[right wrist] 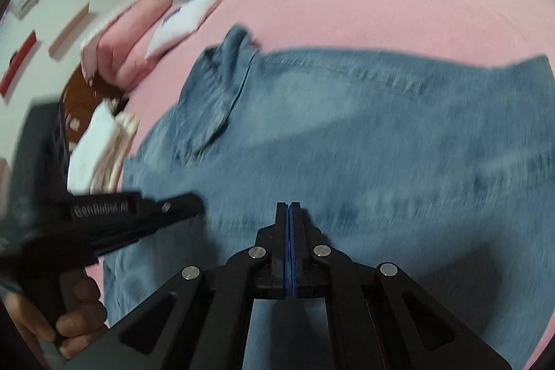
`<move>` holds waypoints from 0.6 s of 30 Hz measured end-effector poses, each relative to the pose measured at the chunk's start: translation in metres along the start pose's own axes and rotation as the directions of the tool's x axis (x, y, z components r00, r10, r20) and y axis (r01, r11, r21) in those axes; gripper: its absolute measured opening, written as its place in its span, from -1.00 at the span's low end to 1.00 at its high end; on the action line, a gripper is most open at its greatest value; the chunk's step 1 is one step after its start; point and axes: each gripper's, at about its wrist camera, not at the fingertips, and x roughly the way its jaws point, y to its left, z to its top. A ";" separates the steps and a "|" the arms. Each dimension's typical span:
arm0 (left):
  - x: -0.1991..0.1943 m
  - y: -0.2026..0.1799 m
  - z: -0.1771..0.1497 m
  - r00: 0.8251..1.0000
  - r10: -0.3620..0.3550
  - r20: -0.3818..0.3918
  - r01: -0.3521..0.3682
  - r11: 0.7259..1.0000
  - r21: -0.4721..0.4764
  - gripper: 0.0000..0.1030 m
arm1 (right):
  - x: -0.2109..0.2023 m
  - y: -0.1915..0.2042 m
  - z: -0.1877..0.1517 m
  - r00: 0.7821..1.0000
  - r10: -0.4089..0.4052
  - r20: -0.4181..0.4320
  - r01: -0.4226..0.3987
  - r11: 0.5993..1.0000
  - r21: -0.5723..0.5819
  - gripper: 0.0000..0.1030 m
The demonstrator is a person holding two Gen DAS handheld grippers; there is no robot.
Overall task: Fold large clothes
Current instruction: 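Move both grippers open over the jacket toward its hem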
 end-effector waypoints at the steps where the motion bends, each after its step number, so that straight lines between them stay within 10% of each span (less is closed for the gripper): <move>1: -0.003 0.010 0.006 0.998 0.048 0.034 -0.048 0.999 -0.018 -1.00 | -0.001 -0.019 0.011 0.998 -0.051 0.025 0.051 0.999 0.003 -1.00; 7: -0.009 0.086 0.040 0.985 0.149 0.086 -0.134 0.978 -0.159 -1.00 | -0.056 -0.108 0.037 0.956 -0.257 0.140 0.236 0.960 0.149 -1.00; 10: 0.004 0.103 0.047 0.966 0.255 0.040 -0.248 0.960 -0.127 -1.00 | -0.062 -0.130 0.038 0.966 -0.224 0.132 0.195 0.959 0.206 -1.00; 18: -0.035 0.125 0.035 0.975 0.190 0.113 -0.169 0.971 -0.168 -1.00 | -0.064 -0.094 0.030 0.929 -0.338 0.151 0.317 0.937 0.143 -1.00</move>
